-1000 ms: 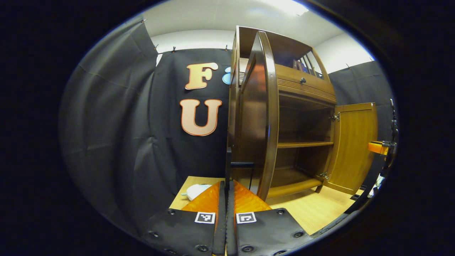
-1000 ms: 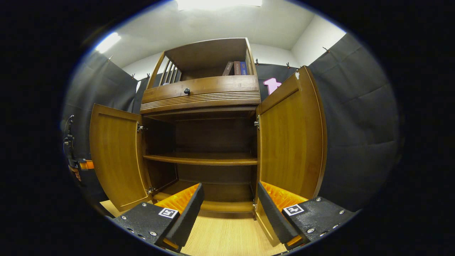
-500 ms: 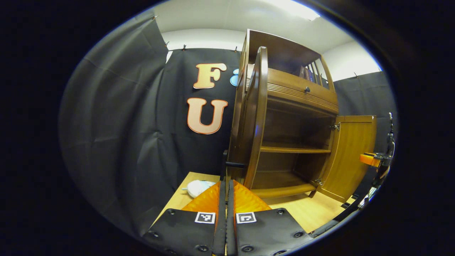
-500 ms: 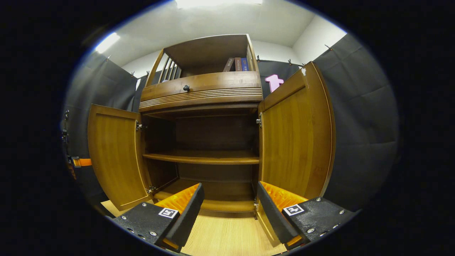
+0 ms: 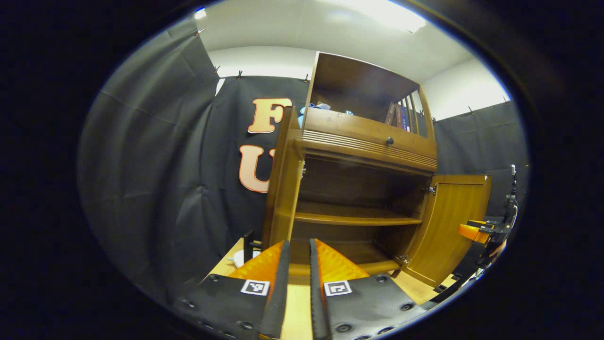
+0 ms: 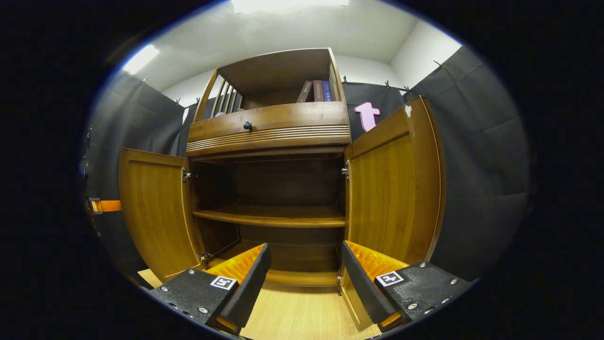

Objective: Open the right door of the double-door shoe cabinet with the right hand, and open the left door with the left hand.

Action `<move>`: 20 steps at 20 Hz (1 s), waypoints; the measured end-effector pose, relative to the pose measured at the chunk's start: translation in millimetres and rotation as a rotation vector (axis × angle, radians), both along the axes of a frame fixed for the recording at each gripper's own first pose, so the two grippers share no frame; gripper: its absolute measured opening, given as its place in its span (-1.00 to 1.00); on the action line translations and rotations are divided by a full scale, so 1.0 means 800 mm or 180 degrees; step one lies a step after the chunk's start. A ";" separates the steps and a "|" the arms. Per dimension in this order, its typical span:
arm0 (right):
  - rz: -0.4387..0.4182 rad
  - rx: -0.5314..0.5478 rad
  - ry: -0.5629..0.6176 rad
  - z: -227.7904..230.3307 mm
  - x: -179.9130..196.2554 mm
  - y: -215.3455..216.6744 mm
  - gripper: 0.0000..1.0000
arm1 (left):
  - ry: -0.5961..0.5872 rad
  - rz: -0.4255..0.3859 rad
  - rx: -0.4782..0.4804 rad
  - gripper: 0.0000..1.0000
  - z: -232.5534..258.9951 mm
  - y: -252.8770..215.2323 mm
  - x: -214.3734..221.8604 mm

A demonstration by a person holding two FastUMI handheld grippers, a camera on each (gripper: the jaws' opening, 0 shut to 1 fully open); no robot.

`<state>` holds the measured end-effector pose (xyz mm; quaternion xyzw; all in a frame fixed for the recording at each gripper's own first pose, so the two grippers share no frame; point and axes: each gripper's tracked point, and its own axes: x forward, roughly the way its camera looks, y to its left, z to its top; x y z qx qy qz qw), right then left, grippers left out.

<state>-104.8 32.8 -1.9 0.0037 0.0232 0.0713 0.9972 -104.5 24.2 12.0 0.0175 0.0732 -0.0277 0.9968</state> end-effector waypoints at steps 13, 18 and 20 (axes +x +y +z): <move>-0.0277 -0.0045 -0.0087 0.045 -0.021 -0.037 0.84 | -0.0033 -0.0293 0.0150 0.91 0.000 -0.106 0.053; -0.0260 -0.0085 -0.0088 0.054 -0.021 -0.034 0.84 | -0.0116 -0.0212 0.0133 0.87 0.017 -0.094 0.048; -0.0239 -0.0102 -0.0072 0.057 -0.016 -0.033 0.84 | -0.0171 -0.0086 0.0108 0.86 0.029 -0.076 0.044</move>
